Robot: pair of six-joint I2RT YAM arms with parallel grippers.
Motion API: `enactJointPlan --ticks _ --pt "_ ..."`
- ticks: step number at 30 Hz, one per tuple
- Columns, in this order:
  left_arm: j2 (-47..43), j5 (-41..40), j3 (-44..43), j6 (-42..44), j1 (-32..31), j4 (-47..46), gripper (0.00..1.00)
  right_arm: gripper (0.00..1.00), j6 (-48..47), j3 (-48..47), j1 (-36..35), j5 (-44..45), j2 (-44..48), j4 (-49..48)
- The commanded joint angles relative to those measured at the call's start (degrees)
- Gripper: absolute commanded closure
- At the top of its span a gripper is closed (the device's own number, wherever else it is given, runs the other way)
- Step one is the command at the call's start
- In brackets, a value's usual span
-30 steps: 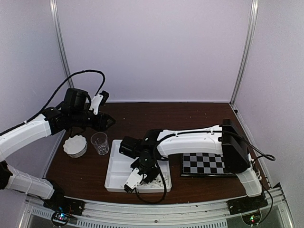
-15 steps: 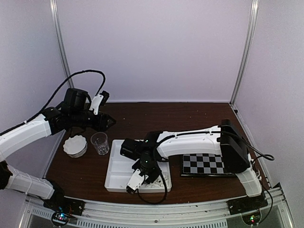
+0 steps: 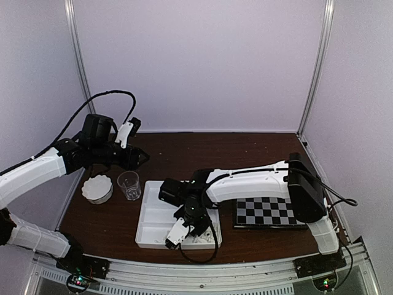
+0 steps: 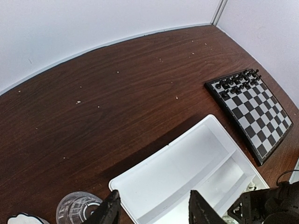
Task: Set up the chess pieces on the board
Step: Pick up the rook from the storage box.
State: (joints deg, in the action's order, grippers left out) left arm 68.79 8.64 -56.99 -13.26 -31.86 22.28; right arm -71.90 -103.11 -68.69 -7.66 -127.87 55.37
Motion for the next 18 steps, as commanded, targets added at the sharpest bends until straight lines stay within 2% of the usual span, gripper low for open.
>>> enactJointPlan --ticks 1,7,18 --pt "-0.1 0.7 0.3 1.0 0.5 -2.9 0.50 0.76 1.6 0.5 1.0 0.2 3.4 0.2" --pt "-0.1 0.7 0.3 1.0 0.6 -2.8 0.50 0.72 2.1 1.9 1.8 1.0 3.8 0.3" --pt "0.3 0.9 0.3 1.1 0.6 -2.8 0.50 0.82 3.1 2.8 2.1 1.4 3.5 -1.9"
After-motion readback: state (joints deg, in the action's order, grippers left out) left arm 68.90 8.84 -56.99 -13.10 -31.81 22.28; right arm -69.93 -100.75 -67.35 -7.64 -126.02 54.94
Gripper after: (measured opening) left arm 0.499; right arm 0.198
